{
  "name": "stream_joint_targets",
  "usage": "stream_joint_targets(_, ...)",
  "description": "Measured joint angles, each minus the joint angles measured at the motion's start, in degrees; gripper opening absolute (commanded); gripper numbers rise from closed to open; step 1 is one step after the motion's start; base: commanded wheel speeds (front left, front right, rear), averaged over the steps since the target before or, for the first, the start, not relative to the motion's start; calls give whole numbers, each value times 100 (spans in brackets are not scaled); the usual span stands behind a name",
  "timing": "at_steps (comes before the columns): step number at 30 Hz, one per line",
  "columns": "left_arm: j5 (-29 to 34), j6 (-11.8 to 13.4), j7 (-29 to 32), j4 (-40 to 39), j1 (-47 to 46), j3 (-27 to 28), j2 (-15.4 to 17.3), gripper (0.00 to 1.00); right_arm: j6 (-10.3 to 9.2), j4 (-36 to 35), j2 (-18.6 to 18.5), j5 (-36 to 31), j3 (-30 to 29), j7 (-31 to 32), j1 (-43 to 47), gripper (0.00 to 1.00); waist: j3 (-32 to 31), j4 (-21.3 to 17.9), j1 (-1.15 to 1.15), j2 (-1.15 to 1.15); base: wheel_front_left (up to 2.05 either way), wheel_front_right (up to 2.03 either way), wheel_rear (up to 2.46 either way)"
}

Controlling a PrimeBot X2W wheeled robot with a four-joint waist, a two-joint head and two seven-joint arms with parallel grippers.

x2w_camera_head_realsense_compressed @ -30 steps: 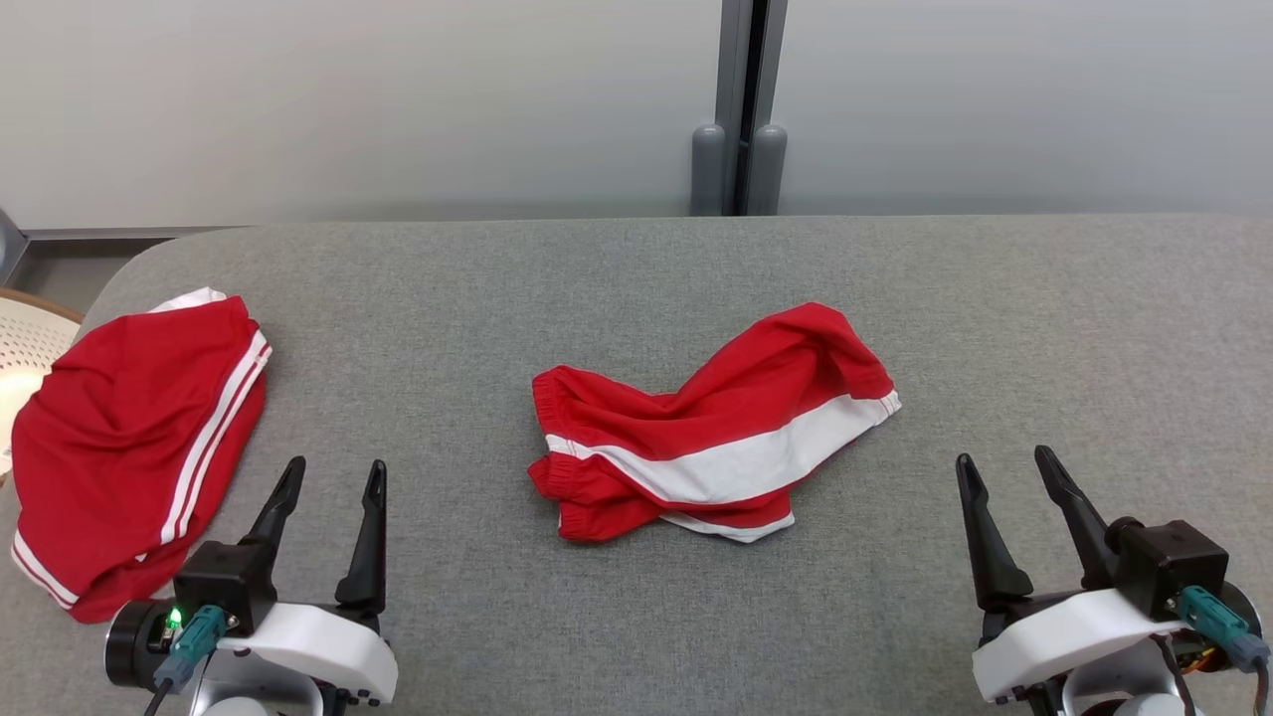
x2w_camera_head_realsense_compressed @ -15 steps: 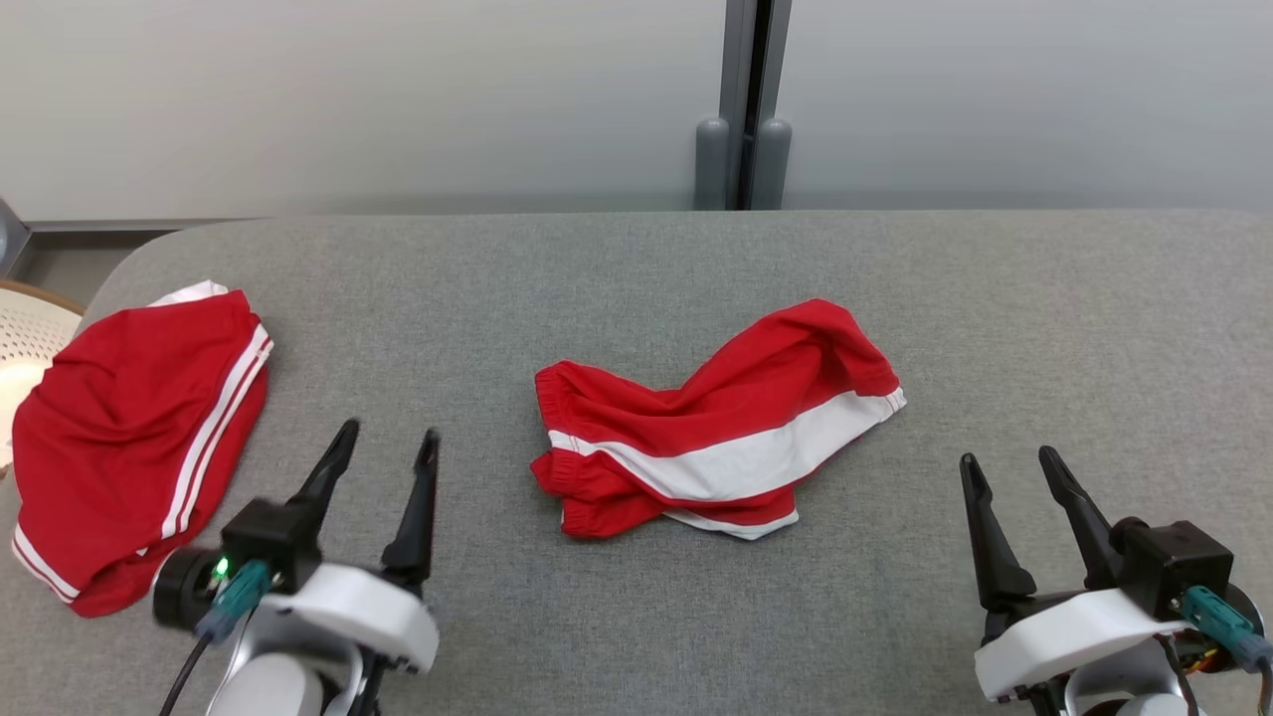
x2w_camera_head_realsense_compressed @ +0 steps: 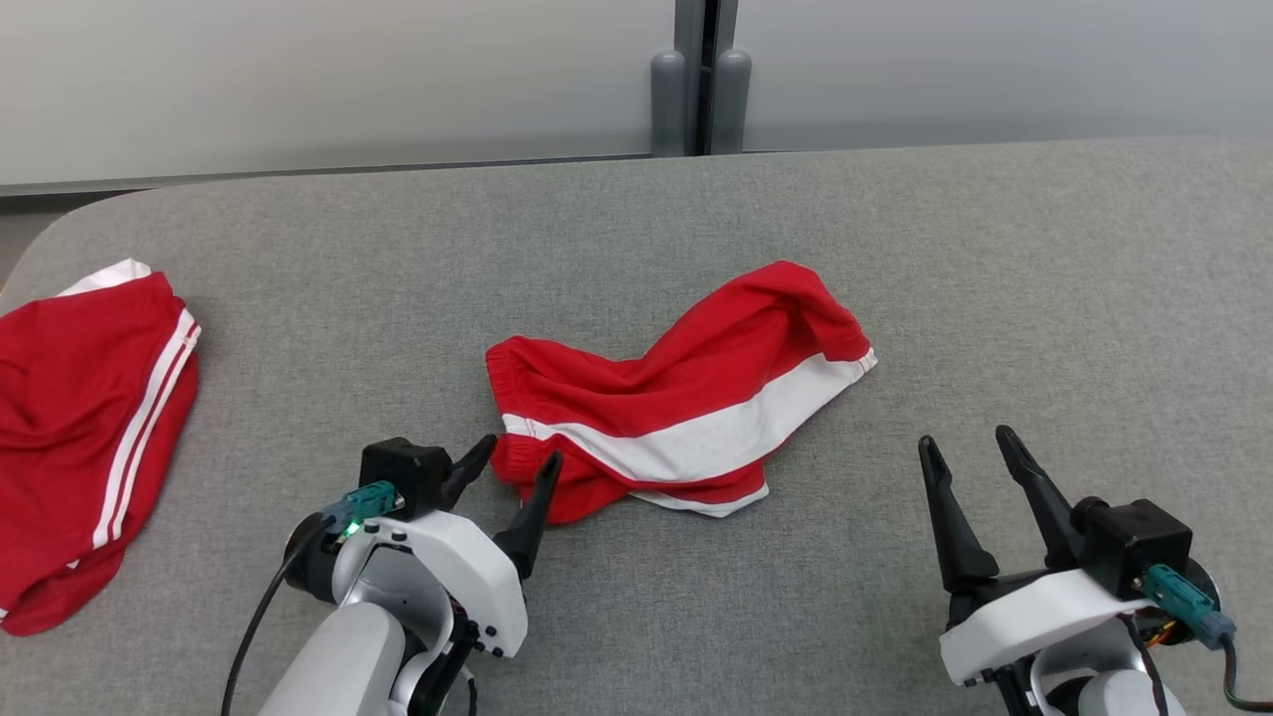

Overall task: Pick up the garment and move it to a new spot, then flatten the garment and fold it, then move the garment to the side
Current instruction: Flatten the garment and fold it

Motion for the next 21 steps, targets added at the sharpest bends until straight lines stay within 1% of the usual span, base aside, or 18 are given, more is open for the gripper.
stream_joint_targets(1,-47,-19,47,76,-26,-25,-5,100,1,22,2,33,13,-16,-5,100,25,-23,0,0,0,0,0)
stream_joint_targets(2,-93,-46,71,138,-46,-27,-7,92,1,42,3,35,24,-25,-13,100,48,-40,0,0,0,0,0)
stream_joint_targets(4,-175,-55,114,245,-59,-46,-5,7,0,67,5,35,26,-66,-49,100,89,-56,0,0,0,0,0)
stream_joint_targets(5,-200,-80,110,276,-66,-59,0,0,0,73,5,35,25,-68,-64,100,106,-59,0,0,0,0,0)
stream_joint_targets(8,-236,-105,-26,274,-142,-102,48,0,0,110,9,35,18,-98,-80,100,140,-56,0,0,0,0,0)
stream_joint_targets(13,-218,-130,-194,-10,-28,-203,196,0,1,127,10,35,-38,-120,-114,100,154,7,0,0,0,0,0)
stream_joint_targets(21,214,-146,-202,-564,636,-730,592,0,1,148,13,35,-70,-124,-125,100,158,101,0,0,0,0,0)
